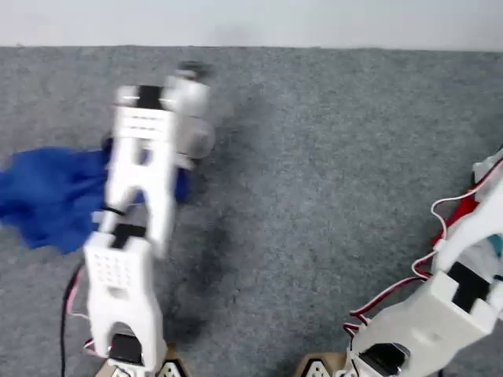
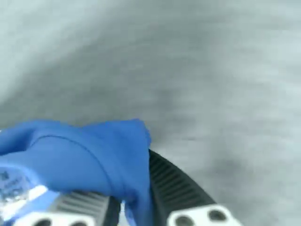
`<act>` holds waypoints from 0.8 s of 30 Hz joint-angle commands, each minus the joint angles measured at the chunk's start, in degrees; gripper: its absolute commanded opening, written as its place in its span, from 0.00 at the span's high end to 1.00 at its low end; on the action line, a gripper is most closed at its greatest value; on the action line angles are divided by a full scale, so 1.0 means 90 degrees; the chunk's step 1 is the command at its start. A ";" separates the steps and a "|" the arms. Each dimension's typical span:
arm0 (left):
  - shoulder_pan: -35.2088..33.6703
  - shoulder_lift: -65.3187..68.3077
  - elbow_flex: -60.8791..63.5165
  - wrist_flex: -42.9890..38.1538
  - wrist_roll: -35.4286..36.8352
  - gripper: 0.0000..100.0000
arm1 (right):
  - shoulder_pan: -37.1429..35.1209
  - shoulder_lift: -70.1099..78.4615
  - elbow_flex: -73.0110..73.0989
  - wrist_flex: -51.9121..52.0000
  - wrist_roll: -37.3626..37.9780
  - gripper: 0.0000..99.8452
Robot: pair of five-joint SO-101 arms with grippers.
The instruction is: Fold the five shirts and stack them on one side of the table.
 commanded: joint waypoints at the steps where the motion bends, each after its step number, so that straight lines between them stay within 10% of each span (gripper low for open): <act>1: 0.2403 -0.1055 0.0200 0.0117 -0.0049 0.99 | -0.0063 -0.0054 -0.0039 0.0249 -0.0049 0.70; 9: 0.2842 -0.1074 -0.1167 -0.0078 0.1368 0.78 | -0.0444 -0.0063 0.0234 0.0269 0.0342 0.69; 24: -0.0625 -0.1895 -0.1724 0.0186 0.1719 0.72 | -0.3648 -0.0093 0.0889 0.0249 -0.0020 0.64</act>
